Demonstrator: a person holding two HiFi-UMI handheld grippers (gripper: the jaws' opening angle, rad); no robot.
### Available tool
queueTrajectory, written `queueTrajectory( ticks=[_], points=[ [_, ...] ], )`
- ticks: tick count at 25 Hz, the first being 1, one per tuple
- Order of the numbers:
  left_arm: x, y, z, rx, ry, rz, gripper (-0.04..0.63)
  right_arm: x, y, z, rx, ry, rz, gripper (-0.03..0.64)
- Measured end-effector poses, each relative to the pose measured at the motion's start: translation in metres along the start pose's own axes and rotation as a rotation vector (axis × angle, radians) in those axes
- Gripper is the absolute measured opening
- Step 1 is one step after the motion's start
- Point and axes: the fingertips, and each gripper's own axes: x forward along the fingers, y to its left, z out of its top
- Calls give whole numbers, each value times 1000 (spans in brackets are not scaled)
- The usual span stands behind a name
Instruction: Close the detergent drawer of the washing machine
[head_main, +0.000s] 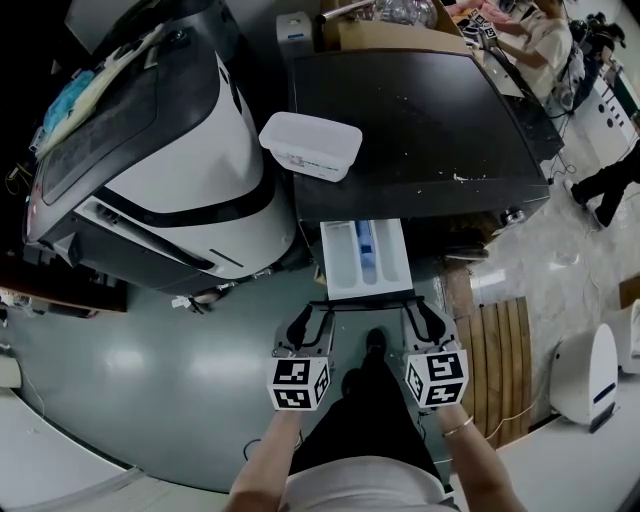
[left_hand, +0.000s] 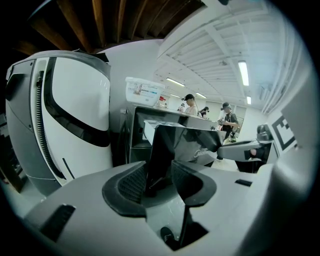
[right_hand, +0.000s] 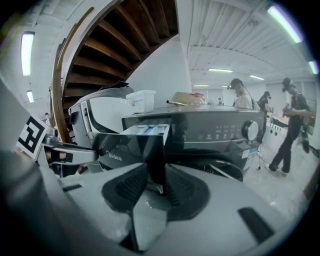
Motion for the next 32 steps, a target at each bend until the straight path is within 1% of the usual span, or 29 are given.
queueTrajectory(
  ticks=[24,32],
  points=[
    [9,4,6,3,2,14,141,10,-2,6,-4,-2,-9,97],
    [19,9,15,-1,-7,26,140,21,-6,15,-7,-9,-13,97]
  ],
)
